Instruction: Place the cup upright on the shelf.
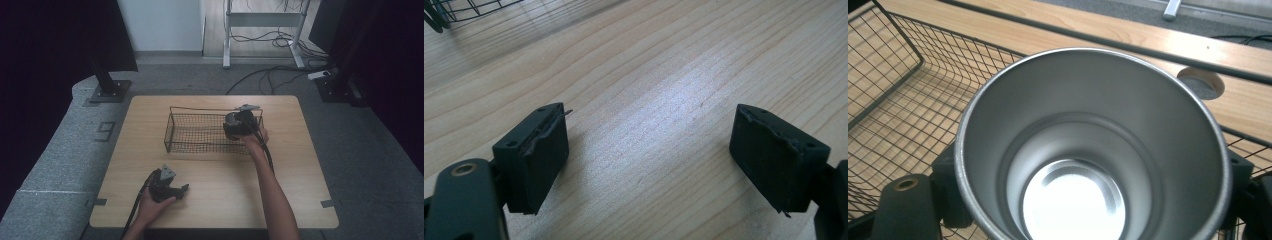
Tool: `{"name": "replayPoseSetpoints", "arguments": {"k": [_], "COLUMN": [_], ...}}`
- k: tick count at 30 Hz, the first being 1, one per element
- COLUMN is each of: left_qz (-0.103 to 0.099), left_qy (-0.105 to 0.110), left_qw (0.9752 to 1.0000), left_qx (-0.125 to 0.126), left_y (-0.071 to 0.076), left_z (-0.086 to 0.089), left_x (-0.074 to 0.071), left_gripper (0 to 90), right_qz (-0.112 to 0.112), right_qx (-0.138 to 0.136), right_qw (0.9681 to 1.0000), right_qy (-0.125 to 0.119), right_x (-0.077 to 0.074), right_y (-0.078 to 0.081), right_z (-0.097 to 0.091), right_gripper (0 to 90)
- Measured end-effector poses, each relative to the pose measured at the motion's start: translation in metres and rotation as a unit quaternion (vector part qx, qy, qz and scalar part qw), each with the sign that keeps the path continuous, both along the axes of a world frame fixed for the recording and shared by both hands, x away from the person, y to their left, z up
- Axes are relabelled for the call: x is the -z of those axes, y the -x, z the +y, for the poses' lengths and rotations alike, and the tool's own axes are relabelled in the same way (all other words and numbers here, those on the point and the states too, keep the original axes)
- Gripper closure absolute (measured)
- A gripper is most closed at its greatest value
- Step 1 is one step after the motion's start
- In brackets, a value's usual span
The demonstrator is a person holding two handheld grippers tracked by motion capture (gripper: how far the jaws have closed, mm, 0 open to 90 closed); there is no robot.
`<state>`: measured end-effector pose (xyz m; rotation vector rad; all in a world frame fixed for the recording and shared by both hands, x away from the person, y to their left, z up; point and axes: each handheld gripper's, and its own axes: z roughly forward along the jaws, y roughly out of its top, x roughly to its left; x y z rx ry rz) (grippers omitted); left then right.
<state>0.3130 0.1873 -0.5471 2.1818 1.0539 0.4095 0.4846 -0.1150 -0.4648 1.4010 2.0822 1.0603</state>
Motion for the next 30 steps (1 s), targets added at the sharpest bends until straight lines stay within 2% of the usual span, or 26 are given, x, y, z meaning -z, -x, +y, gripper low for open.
{"name": "replayPoseSetpoints", "arguments": {"k": [6, 19, 26, 30], "left_qz": [0.000, 0.000, 0.000, 0.000], "left_qy": [0.000, 0.000, 0.000, 0.000], "left_qw": [1.0000, 1.0000, 1.0000, 1.0000], "left_qx": [0.000, 0.000, 0.000, 0.000], "left_y": [0.000, 0.000, 0.000, 0.000], "left_z": [0.000, 0.000, 0.000, 0.000], "left_x": [0.000, 0.000, 0.000, 0.000], "left_gripper": [16.0, 16.0, 16.0, 16.0], "right_qz": [0.004, 0.033, 0.040, 0.048], "right_qx": [0.006, 0.010, 0.013, 0.017], "right_qw": [1.0000, 0.9990, 0.9987, 0.9979], "right_qy": [0.002, 0.028, 0.029, 0.041], "right_x": [0.004, 0.016, 0.020, 0.023], "right_y": [-0.002, -0.007, -0.009, -0.010], "right_z": [0.002, 0.005, 0.004, 0.006], "right_gripper": [18.2, 18.1, 18.1, 18.1]}}
